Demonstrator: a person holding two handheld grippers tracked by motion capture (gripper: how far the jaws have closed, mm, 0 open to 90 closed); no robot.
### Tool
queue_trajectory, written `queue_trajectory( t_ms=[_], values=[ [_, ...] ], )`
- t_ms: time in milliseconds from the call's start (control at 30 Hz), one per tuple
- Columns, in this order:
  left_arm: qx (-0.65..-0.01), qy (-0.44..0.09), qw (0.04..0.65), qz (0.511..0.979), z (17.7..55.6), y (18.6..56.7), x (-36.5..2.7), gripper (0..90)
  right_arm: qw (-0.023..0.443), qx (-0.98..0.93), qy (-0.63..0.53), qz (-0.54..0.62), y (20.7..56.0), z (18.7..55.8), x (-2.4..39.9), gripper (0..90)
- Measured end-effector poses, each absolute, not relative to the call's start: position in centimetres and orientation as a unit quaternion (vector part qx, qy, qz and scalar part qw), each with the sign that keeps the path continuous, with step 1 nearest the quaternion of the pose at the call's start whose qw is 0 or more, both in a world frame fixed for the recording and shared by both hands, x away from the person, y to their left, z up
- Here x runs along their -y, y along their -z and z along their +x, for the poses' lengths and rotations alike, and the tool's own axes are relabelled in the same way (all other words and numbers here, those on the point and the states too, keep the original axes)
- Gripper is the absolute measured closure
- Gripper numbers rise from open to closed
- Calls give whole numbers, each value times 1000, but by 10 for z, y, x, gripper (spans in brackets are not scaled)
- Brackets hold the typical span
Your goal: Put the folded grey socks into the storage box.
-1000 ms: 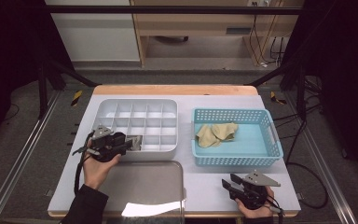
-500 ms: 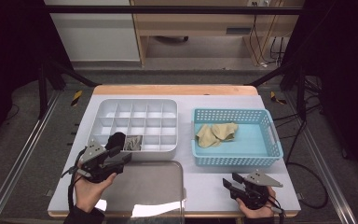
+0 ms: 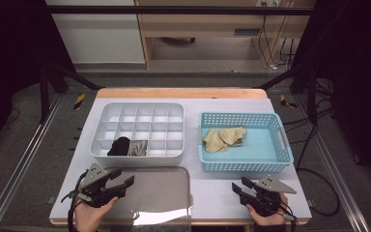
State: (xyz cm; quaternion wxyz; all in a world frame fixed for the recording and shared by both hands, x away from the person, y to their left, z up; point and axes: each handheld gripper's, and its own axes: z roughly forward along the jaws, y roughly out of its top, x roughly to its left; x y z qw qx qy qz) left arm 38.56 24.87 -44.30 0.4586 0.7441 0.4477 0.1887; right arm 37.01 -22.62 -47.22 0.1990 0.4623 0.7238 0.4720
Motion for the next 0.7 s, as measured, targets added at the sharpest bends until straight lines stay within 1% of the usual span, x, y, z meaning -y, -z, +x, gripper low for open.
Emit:
queue_trajectory(
  t_ms=[233, 433, 700],
  values=[
    [-459, -179, 451, 745, 383, 455, -254, 389, 216, -709, -489, 461, 452, 373, 233, 527],
    [-463, -188, 442, 745, 381, 462, -258, 394, 223, -699, -497, 463, 441, 375, 237, 524],
    [-462, -179, 437, 751, 384, 469, -259, 413, 235, -687, -508, 464, 420, 391, 241, 523]
  ],
)
